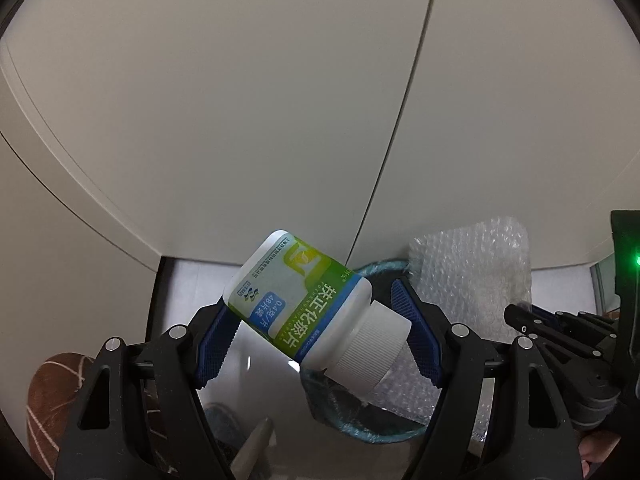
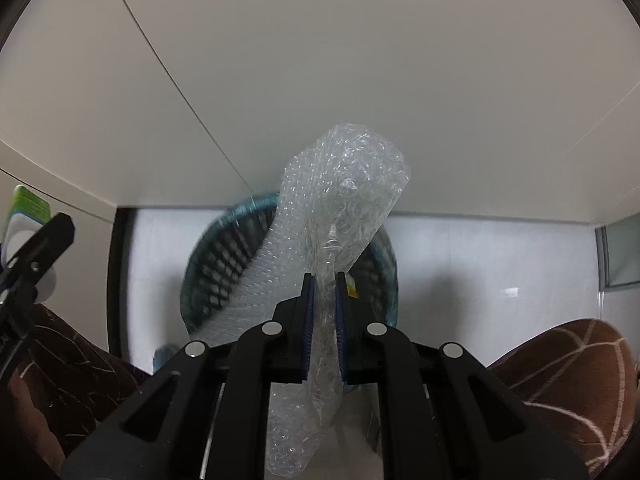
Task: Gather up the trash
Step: 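Open both tools dropping the bottle and bubble wrap into the wastebasket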
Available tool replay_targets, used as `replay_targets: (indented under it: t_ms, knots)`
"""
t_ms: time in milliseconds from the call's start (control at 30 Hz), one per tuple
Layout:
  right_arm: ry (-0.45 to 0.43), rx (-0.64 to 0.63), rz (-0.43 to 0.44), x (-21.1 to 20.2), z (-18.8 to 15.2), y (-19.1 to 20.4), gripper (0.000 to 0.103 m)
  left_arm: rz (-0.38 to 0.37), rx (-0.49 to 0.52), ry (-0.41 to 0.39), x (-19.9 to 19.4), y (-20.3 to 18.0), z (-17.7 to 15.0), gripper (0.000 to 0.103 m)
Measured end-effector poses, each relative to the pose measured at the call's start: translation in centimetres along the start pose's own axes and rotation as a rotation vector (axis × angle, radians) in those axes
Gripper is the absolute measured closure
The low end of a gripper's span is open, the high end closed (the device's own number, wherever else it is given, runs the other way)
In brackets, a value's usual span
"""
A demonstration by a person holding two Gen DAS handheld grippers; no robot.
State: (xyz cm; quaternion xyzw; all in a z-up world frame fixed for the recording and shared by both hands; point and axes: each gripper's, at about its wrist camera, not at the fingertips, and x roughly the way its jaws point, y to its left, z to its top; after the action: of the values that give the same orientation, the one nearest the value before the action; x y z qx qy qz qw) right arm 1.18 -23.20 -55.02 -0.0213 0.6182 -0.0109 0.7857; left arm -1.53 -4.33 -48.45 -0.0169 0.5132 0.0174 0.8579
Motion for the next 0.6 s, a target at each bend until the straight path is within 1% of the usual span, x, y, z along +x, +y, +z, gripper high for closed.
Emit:
replay_targets:
  t_ms: [133,233,267,300,367,400,433,500,533,600]
  knots:
    - [0.055,-0.037,-0.013,1.8,-0.5,0.7,0.094,-0.004,-0.018,0.016,0.9,0.4,0.5,0.03]
    - [0.101,-0.064,0.001,3.2,-0.8,1.2,0.093,-0.008,-0.014,0.024,1.0,0.3,0.4,0.03]
    - [0.112,-0.071,0.005,3.5,-0.8,1.4,0.092,-0.009,-0.011,0.023,0.8,0.3,0.3,0.03]
    - [0.116,-0.075,0.003,3.3,-0.9,1.2,0.088,-0.009,-0.006,0.022,0.8,0.3,0.3,0.03]
    - [0.113,-0.082,-0.002,3.0,-1.1,1.4,0.087,-0.009,-0.006,0.023,0.6,0.4,0.4,0.03]
    - [0.102,-0.084,-0.003,2.8,-1.1,1.4,0.081,-0.009,-0.008,0.025,0.6,0.5,0.4,0.03]
    - [0.093,-0.086,-0.005,2.6,-1.1,1.4,0.078,-0.009,-0.011,0.027,0.8,0.5,0.4,0.03]
    - [0.079,-0.092,-0.024,2.1,-1.2,1.5,0.066,-0.01,-0.016,0.032,0.9,0.7,0.5,0.03]
    - [0.075,-0.094,-0.029,2.0,-1.2,1.5,0.064,-0.009,-0.014,0.031,0.7,0.7,0.6,0.03]
    - [0.06,-0.093,-0.037,1.6,-1.1,1.5,0.053,-0.006,-0.006,0.033,1.0,0.6,0.5,0.03]
